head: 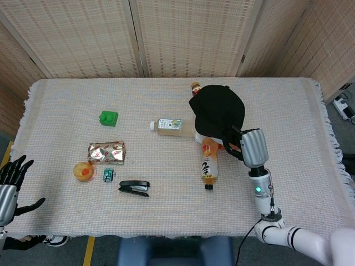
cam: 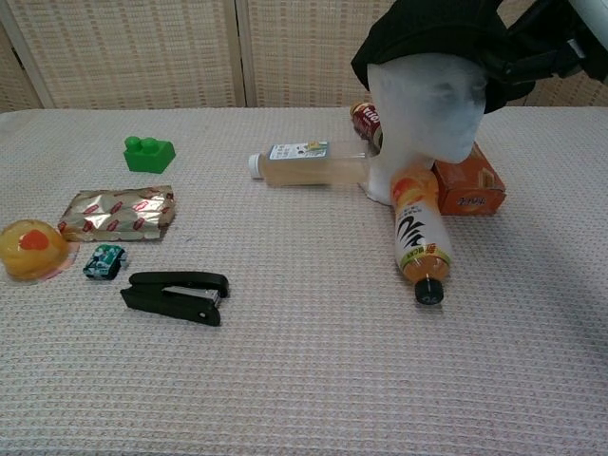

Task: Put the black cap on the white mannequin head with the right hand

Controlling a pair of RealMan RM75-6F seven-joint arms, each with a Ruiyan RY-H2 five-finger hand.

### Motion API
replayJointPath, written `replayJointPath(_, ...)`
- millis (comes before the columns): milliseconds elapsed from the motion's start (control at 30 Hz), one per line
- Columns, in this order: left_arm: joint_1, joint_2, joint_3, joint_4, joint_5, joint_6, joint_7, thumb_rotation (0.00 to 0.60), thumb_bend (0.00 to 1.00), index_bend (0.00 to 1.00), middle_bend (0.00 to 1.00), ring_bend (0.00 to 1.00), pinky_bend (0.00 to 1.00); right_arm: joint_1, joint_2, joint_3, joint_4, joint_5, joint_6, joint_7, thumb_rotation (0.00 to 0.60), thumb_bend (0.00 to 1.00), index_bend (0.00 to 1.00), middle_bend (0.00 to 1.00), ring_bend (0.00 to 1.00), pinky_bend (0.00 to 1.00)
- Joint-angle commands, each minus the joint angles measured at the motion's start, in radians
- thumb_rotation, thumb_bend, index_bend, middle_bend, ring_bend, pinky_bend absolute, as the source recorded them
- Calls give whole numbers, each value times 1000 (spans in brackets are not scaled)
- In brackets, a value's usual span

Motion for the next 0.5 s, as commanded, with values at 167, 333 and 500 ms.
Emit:
replayJointPath(167,-1,-1,-2,2,-2,-2,1,600,125,123,0,0,6,-38,48,-50,-18,-13,-28,-30,600,263,197,936,895,1000)
replayJointPath(333,-2,0,-2,2,-3,-4,-2,600,125,123,0,0,6,-124,181,-131,-216,-15,-38,-142,600,90,0,565,530,941)
replayJointPath(500,-2,-1,4,0,7,-6,1,600,126,122,0,0,6,-212,277,-226,-319,-73,10,-245,600,73,0,330,289,609)
